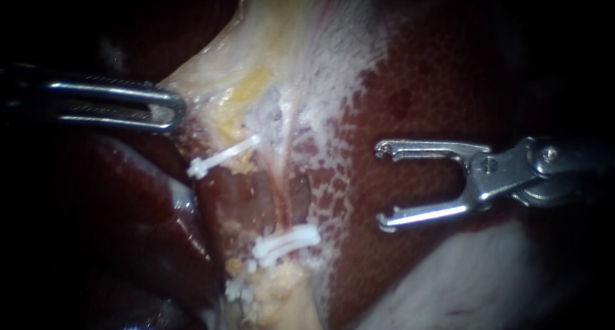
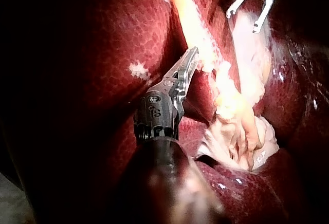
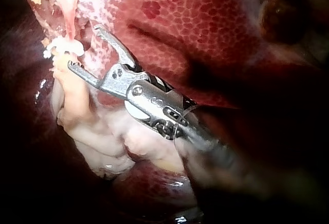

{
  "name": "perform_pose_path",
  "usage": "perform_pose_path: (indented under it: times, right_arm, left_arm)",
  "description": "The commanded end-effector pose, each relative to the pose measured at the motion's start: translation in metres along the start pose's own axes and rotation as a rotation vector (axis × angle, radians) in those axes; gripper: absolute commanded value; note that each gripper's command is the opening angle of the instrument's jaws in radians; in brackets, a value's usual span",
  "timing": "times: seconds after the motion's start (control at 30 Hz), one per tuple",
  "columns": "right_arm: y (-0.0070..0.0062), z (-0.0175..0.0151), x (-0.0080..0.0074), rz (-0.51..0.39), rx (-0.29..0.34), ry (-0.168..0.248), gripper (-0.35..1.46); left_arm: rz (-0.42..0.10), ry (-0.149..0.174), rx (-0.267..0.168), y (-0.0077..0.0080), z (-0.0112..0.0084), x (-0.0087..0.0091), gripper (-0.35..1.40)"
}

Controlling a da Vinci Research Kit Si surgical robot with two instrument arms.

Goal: Going back second clip right tube

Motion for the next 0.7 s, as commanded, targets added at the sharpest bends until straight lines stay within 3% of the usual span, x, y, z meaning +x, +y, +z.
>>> perform_pose_path:
  times: [0.03, 0.3, 0.7]
  right_arm:
    - [0.0000, 0.0000, -0.0001, -0.003, 0.001, -0.001, 0.60]
    - [-0.0001, 0.0000, -0.0004, -0.022, 0.012, 0.000, 0.60]
    - [-0.0002, -0.0004, -0.0005, -0.023, 0.013, 0.000, 0.60]
  left_arm:
    - [-0.001, 0.003, 0.001, 0.0002, 0.0003, 0.0002, -0.35]
    - [-0.003, 0.023, 0.002, 0.0014, 0.0023, 0.0015, -0.35]
    - [0.003, 0.071, 0.023, 0.0006, 0.0079, 0.0042, -0.35]
